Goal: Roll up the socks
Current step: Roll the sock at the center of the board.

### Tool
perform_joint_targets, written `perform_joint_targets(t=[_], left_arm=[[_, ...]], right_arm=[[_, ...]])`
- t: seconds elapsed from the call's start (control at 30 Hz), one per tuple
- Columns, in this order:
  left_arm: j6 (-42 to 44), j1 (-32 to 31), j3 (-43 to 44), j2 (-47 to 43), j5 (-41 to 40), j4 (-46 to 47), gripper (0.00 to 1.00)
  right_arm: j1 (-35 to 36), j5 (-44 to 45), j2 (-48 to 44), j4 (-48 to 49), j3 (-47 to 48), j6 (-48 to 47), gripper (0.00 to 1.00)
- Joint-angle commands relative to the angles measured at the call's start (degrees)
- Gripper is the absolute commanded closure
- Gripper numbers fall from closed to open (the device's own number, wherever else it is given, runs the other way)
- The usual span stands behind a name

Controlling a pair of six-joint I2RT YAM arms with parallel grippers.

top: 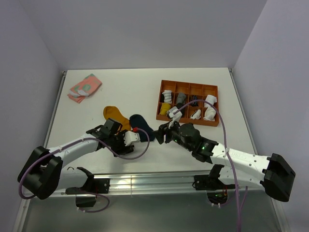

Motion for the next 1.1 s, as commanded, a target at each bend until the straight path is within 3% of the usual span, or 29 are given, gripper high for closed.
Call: perform_joint_targets(t=[0.0,0.37,0.73,0.9,1.07], left_arm=[[-0.5,-0.5,0.7,2.5,-0.2,-1.0,0.39],[0.3,-0.2,6.7,5.9,6.8,-9.2,0.71],[7.0,8.0,15.0,12.2,18.5,-22.6,0.78],[10.6,11.6,17.7,16.1,22.3,-26.9,0.79],[12.9,13.9,18.3,17.1,23.7,-29.6,0.79]], right_arm=[[0.5,1.6,-1.4,1.1,-0.2,-0.1,0.35],[0.4,-0.7,1.3,1.8,1.1,-0.8,0.37],[0.6,-10.6,5.8,10.2,-1.2,-0.3,0.39],[2.3,-14.2,13.9,13.5,0.2,-0.8,0.39],[4.3,-15.2,21.6,16.5,3.1,-1.8,0.32]])
